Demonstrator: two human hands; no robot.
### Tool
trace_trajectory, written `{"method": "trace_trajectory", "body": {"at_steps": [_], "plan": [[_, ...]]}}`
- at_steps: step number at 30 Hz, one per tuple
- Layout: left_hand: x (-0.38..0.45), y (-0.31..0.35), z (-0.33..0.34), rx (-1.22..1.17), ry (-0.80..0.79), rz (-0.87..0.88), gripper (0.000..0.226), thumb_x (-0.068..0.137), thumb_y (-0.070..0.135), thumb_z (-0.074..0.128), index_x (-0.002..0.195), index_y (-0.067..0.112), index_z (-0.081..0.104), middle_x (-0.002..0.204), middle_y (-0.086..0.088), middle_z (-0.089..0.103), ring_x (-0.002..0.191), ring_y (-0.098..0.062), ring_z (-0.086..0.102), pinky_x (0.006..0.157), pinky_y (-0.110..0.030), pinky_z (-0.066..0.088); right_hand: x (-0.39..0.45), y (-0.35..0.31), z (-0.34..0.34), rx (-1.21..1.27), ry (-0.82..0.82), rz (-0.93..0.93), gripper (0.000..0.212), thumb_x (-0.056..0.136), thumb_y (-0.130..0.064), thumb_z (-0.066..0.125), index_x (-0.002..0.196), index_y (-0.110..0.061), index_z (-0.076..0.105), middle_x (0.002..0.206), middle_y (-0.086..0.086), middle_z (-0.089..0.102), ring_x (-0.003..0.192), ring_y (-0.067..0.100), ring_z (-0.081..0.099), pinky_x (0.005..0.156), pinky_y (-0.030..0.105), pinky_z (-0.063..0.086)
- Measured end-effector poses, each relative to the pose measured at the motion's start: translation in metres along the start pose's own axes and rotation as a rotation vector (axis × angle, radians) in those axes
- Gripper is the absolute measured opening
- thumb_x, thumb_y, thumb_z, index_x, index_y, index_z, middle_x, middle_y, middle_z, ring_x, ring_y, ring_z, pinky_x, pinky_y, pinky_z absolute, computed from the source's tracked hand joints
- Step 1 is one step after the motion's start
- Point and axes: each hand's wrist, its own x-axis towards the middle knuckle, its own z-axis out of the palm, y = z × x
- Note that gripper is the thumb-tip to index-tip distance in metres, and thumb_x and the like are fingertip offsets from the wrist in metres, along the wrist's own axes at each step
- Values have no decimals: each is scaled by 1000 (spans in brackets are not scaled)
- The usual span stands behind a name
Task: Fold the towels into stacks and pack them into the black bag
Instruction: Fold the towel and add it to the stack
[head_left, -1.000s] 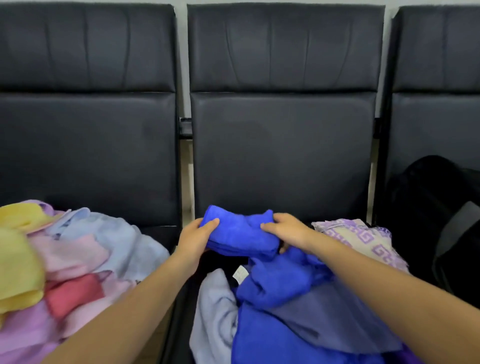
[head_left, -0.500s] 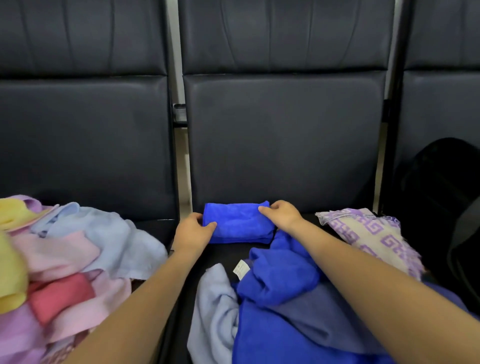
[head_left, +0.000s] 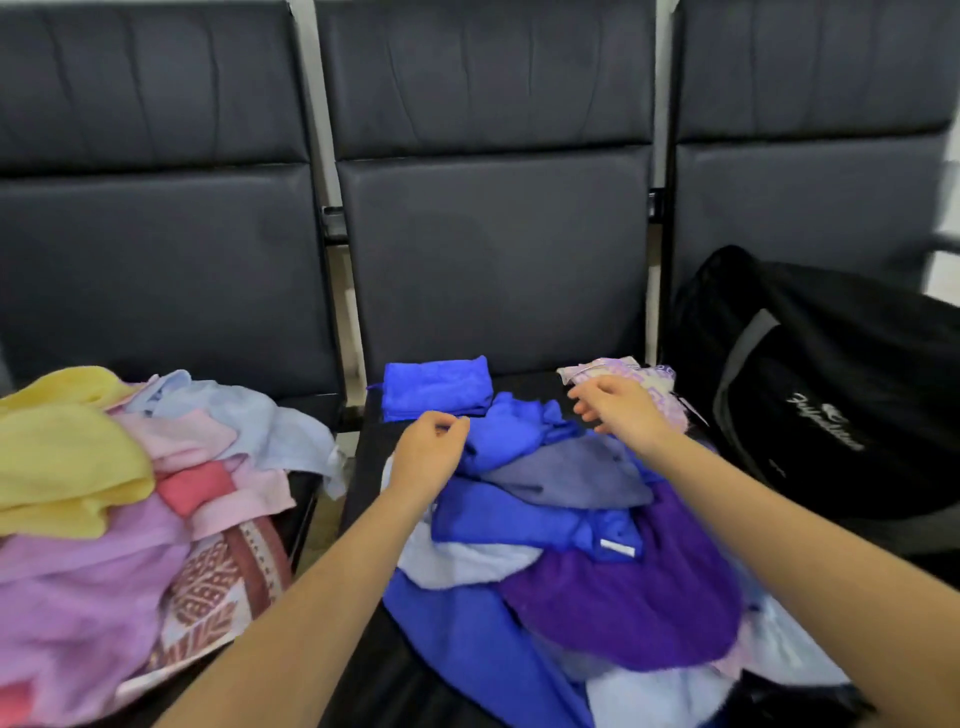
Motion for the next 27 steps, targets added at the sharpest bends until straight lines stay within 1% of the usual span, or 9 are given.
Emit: {"method": "trace_trajectory", "body": {"at_steps": [3, 6, 9, 11, 14, 17, 20, 24, 27], "plan": [[-15, -1, 10, -15, -29, 118, 20, 89, 31, 64, 102, 16, 65, 96, 0, 63, 86, -14, 59, 74, -22, 42, -18, 33, -6, -42, 8, 14, 15, 92, -12, 54, 81, -10, 64, 68, 1, 57, 63, 12, 49, 54, 22, 42], [-21, -8, 14, 62, -82, 222, 26, 82, 34, 73, 103, 21, 65, 102, 2, 57, 89, -12, 56, 82, -22, 44, -25, 63, 0, -323, -45, -46, 30, 94, -22, 55, 66, -11, 55, 63, 6, 52, 65, 14, 46, 66, 37, 42], [-21, -20, 17, 307, -119, 425, 22, 81, 26, 75, 99, 15, 70, 95, 1, 55, 90, -18, 54, 84, -28, 45, -23, 66, 6, -430, -54, -93, 40, 94, -29, 54, 58, -15, 46, 58, -1, 51, 59, 12, 46, 66, 37, 39], [-18, -18, 16, 325, -91, 448, 10, 85, 22, 71, 88, 12, 69, 84, 1, 54, 82, -20, 53, 75, -27, 42, -21, 62, 8, -438, -36, -131, 35, 94, -28, 54, 61, -20, 49, 62, -8, 53, 63, 9, 51, 67, 32, 38], [-13, 5, 9, 112, -11, 362, 17, 91, 21, 63, 80, 8, 59, 72, 3, 53, 69, -13, 48, 64, -22, 37, -22, 56, 8, -407, -6, -192, 13, 93, -29, 57, 92, -18, 64, 84, -2, 65, 85, 15, 62, 78, 29, 44], [-20, 54, -4, -118, 21, 331, 17, 97, 22, 52, 83, 14, 58, 75, 9, 55, 69, -4, 48, 63, -12, 38, -29, 37, 1, -205, 11, -300, 21, 93, -23, 60, 112, -16, 62, 100, 1, 63, 96, 15, 59, 90, 29, 46], [-35, 95, -14, -334, -13, 320, 21, 99, 21, 46, 84, 14, 57, 75, 6, 53, 66, -7, 45, 60, -16, 38, -43, 8, -9, 68, -4, -395, 23, 95, -22, 58, 116, -27, 56, 120, -1, 57, 112, 11, 55, 100, 31, 44], [-60, 114, -21, -677, -110, 192, 22, 99, 25, 43, 87, 17, 59, 83, -1, 59, 77, -15, 53, 69, -31, 43, -69, -21, -23, 248, 36, -486, 29, 97, -20, 54, 124, -31, 50, 132, -1, 51, 117, -4, 49, 90, 7, 39], [-76, 117, -23, -784, -182, 161, 22, 98, 26, 43, 100, 11, 59, 88, -8, 60, 81, -19, 56, 74, -32, 47, -85, -34, -24, 310, 19, -518, 29, 99, -19, 50, 124, -33, 51, 131, -4, 52, 108, -13, 50, 85, 5, 38]]}}
